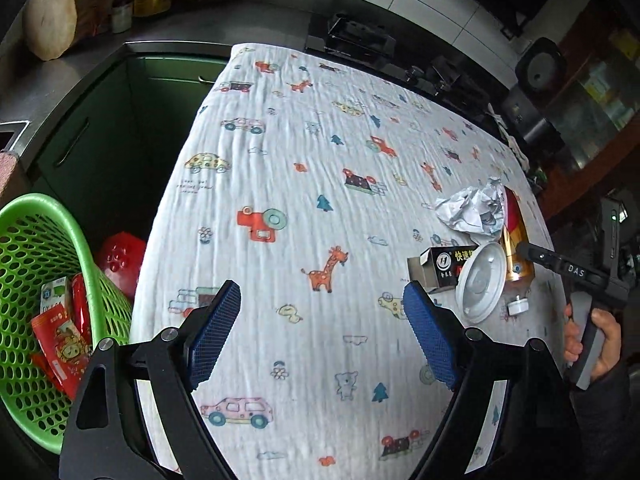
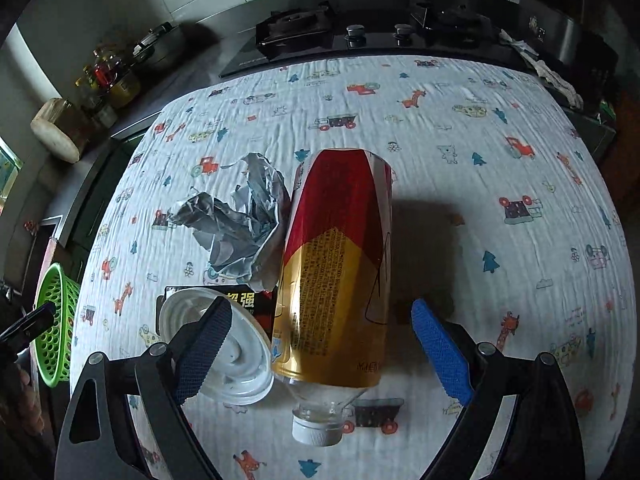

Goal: Collect trash
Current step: 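Grasp the crumpled foil with the left tool while the right tool grasps the orange-and-red drink bottle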

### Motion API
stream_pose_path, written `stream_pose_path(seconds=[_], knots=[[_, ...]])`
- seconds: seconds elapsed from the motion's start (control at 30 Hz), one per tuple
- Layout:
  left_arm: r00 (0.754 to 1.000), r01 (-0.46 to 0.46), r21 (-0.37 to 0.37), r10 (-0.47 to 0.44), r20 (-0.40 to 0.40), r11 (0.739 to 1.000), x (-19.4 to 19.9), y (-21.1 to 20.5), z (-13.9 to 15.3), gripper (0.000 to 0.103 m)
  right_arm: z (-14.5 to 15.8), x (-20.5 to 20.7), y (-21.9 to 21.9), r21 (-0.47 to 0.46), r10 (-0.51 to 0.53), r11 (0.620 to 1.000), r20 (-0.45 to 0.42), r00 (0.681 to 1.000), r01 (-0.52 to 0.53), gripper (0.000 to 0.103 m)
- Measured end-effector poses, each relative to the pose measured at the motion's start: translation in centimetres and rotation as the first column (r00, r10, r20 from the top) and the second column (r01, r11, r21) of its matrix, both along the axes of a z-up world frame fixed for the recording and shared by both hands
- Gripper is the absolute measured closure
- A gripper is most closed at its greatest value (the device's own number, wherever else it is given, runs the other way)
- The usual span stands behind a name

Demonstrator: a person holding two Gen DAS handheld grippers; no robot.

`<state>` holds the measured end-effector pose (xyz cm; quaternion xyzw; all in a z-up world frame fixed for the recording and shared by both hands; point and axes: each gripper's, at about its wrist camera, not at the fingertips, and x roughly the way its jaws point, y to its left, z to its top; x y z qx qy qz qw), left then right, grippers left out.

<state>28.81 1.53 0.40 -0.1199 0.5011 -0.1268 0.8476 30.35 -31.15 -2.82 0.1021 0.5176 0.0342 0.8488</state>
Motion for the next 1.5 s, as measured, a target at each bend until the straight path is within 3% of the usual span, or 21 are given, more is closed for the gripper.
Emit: stream_pose_path(seconds=[0.33,0.83,1.5], knots=[[0.995,0.097,0.009,-0.097,-0.004,0.995,3.8,-5.8,0.5,0.019,-2.6,2.4,-1.0,0.060,0.010,0.998,-0.066,0.998,-0.006,0.035],[0.958,0.287,0.026,-0.287,-0.013,0.958,7.6,-17.7,-0.5,0.010,-2.0,-1.3,-5.1,0.080,0.011,0.997,-0.055,0.998,-0.007,0.035],[0.935,0.351,0.082,-0.344,-0.090,0.933,11.4,-25.9,-4.4,0.008,-2.4,-4.2,-7.8,0.079,0.004,0.997,-0.064,0.998,0.001,0.035]])
